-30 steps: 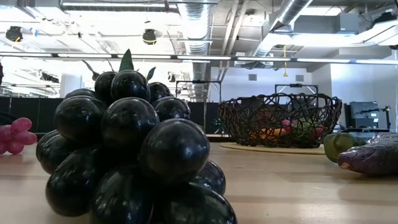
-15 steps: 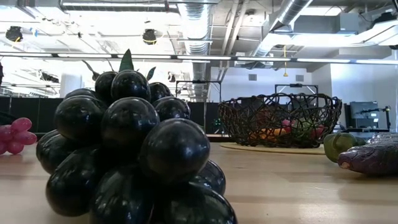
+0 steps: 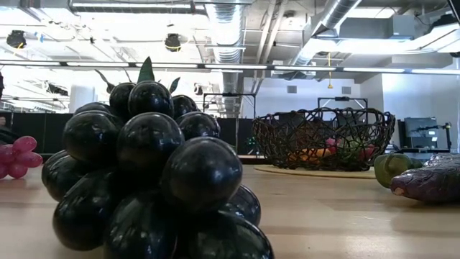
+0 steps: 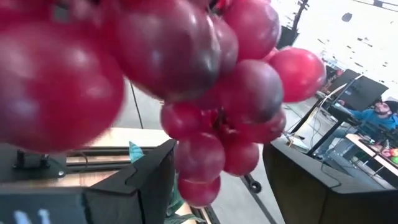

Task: Build produce basket
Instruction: Put the purple grapes into the black wire basket

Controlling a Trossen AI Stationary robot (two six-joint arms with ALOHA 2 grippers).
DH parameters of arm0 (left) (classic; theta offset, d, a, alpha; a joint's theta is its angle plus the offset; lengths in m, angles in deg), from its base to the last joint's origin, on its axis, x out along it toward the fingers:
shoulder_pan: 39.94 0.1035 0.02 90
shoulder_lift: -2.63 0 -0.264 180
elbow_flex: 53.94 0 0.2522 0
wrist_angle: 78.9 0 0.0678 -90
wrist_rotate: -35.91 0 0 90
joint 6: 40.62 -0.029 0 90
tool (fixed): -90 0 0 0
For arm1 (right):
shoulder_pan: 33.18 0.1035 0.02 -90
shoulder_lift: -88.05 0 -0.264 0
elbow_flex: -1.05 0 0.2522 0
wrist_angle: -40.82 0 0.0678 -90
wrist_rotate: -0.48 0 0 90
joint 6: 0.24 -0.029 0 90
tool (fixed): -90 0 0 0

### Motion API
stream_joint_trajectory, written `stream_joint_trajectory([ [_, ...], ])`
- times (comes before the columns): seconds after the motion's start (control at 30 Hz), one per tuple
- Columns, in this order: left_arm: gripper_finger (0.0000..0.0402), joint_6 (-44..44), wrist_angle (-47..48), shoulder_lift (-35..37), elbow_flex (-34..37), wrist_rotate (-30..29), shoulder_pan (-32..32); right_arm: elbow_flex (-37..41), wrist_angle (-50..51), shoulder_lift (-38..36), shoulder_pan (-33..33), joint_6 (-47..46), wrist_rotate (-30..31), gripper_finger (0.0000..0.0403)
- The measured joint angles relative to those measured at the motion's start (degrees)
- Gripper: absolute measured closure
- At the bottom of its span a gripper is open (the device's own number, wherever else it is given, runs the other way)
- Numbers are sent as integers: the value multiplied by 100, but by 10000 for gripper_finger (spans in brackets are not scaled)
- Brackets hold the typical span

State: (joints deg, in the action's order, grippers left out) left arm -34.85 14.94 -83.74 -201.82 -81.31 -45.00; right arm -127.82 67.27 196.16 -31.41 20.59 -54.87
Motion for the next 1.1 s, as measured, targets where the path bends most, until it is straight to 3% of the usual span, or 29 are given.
stream_joint_trajectory([
  [0.13, 401, 6, 0, 0, 0, 0, 0, 0, 7, 0, -3, 5, 2, 199],
  [0.37, 401, -62, 0, 0, 0, 22, -2, 0, 46, 0, 3, 524, 9, 381],
  [0.5, 383, -287, 0, 0, 0, 20, -2, 0, 76, 0, 38, 580, 74, 383],
  [0.83, 282, -312, -118, 0, 0, -47, 2, 0, 164, -22, 45, 762, 131, 394],
  [1.1, 255, -300, -120, 0, 0, -44, 2, 0, 149, -22, 123, 965, 133, 333],
])
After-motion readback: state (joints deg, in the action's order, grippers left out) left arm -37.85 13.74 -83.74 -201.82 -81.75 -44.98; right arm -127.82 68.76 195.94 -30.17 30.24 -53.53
